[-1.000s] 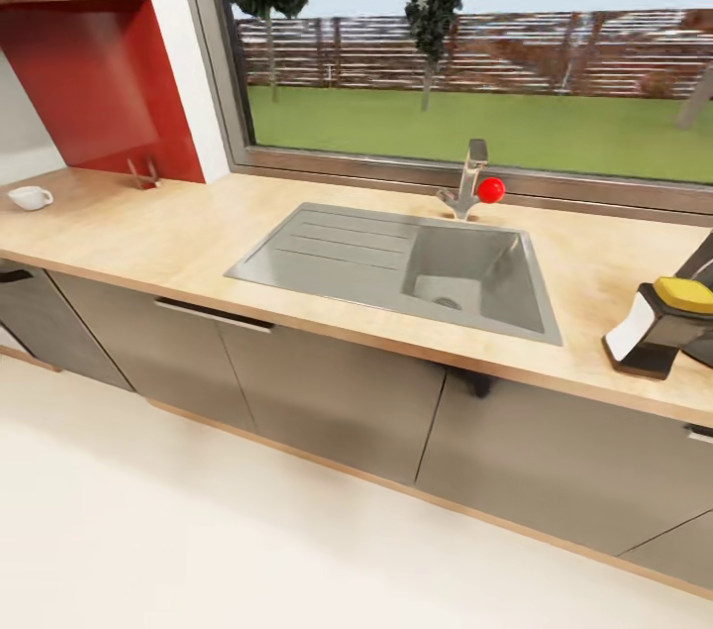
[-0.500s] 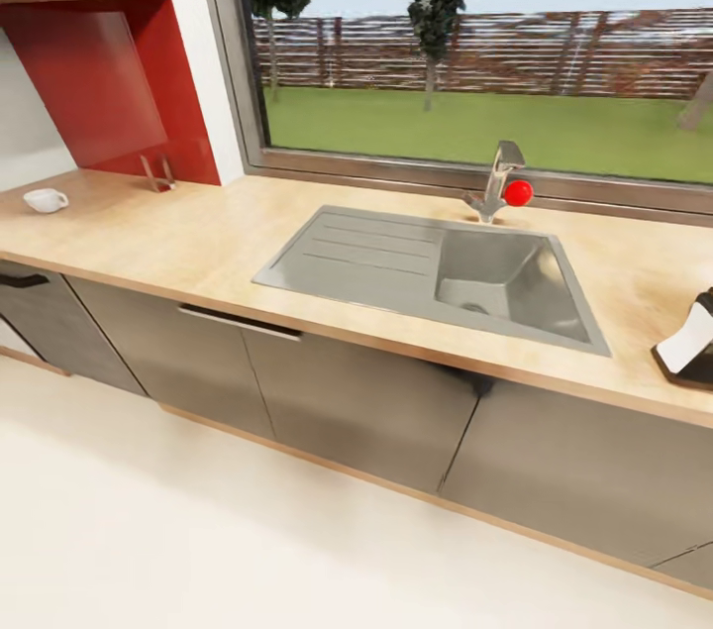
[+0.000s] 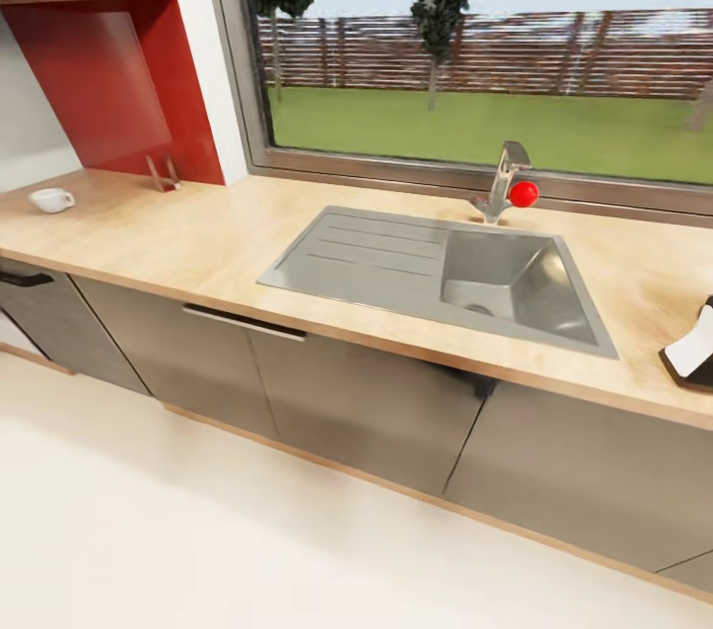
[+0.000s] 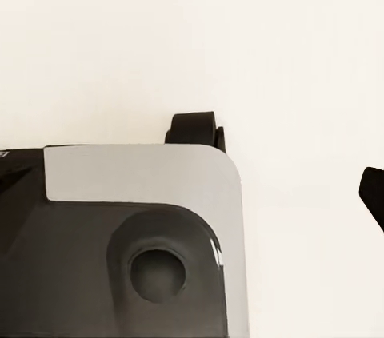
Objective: Set up a coffee station on the kitchen countertop: keep the coffee maker on the countertop, move the bottle of coffee from the kitchen shelf to the counter next to the coffee maker, place a paper coffee filter on top of the coffee maker, put the saucer next to the coffee maker with the coffee cup on the saucer, and place the electric kettle next to the coffee maker.
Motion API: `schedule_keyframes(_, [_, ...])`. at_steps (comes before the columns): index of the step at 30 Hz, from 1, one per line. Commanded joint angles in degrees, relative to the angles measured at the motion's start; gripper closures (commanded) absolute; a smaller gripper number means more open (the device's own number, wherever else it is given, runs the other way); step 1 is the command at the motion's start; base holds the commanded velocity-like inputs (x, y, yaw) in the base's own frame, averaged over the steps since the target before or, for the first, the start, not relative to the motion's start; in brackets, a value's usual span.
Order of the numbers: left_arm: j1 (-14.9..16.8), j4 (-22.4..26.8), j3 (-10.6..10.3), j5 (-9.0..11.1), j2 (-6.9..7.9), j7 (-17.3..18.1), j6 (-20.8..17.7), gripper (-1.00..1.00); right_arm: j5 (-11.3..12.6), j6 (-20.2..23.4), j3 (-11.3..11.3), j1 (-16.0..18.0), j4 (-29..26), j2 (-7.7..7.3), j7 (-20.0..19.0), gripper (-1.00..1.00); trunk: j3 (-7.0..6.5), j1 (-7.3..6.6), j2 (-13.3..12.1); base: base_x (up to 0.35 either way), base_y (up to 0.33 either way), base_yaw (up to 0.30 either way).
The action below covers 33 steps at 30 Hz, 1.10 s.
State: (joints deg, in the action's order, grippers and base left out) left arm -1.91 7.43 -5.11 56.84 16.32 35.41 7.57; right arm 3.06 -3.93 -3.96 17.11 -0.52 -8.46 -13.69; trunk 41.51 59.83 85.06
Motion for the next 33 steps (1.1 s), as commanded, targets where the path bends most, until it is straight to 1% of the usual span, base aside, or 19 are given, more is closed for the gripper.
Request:
schedule_keyframes(1, [0.0, 0.1, -0.5, 0.3, 0.03, 0.0, 0.3, -1.00, 0.3, -0.1, -0.3, 0.0, 0.0, 0.10, -0.3, -1.00, 0.03, 0.00, 0.0, 0.000, 0.000, 0.204])
schedule_keyframes(16, [0.0, 0.1, -0.8, 0.4, -0.13, 0.0, 0.6, -1.00, -0.2, -0.3, -0.1, 0.0, -0.3, 0.22, -0.3, -1.00, 0.03, 0.00, 0.0, 0.000, 0.000, 0.260])
schedule_keyframes(19, [0.0, 0.2, -1.0, 0.4, -0.43, 0.0, 0.5, -1.00, -0.2, -2.0, -0.2, 0.0, -0.3, 0.20, -0.3, -1.00, 0.03, 0.00, 0.0, 0.000, 0.000, 0.272])
schedule_keyframes(22, [0.0, 0.3, -0.4, 0.4, -0.56, 0.0, 0.4, -1.00, -0.2, -3.1, -0.3, 0.0, -0.3, 0.22, -0.3, -1.00, 0.03, 0.00, 0.0, 0.000, 0.000, 0.272])
schedule_keyframes(23, [0.0, 0.3, -0.1, 0.4, -0.56, 0.0, 0.3, -1.00, -0.2, -3.2, -0.3, 0.0, -0.3, 0.23, -0.3, -1.00, 0.03, 0.00, 0.0, 0.000, 0.000, 0.272])
schedule_keyframes(26, [0.0, 0.3, 2.2, 0.4, -0.63, 0.0, 0.3, -1.00, -0.1, -3.6, -0.3, 0.0, -0.4, 0.29, -0.3, -1.00, 0.03, 0.00, 0.0, 0.000, 0.000, 0.272])
schedule_keyframes(27, [0.0, 0.3, 3.7, 0.4, -0.65, 0.1, 0.3, -1.00, -0.1, -3.6, -0.4, 0.1, -0.6, 0.32, -0.3, -1.00, 0.03, 0.00, 0.0, 0.000, 0.000, 0.272])
schedule_keyframes(28, [0.0, 0.3, 5.6, 0.4, -0.66, 0.2, 0.3, -1.00, 0.0, -3.7, -0.4, 0.1, -1.2, 0.35, -0.4, -1.00, 0.03, 0.00, 0.0, 0.000, 0.000, 0.272])
schedule_keyframes(29, [0.0, 0.3, 6.4, 0.4, -0.67, 0.3, 0.3, -1.00, 0.0, -3.8, -0.4, 0.1, -1.7, 0.39, -0.3, -1.00, 0.03, 0.00, 0.0, 0.000, 0.000, 0.272])
schedule_keyframes(31, [0.0, 0.3, 7.0, 0.4, -0.76, 0.5, 0.5, -1.00, 0.0, -3.8, -0.3, 0.1, -2.2, 0.39, -0.3, -1.00, 0.03, 0.00, 0.0, 0.000, 0.000, 0.272])
schedule_keyframes(33, [0.0, 0.2, 7.1, 0.4, -0.83, 0.5, 0.5, -1.00, -0.1, -3.9, -0.3, 0.1, -2.4, 0.38, -0.3, -1.00, 0.03, 0.00, 0.0, 0.000, 0.000, 0.272])
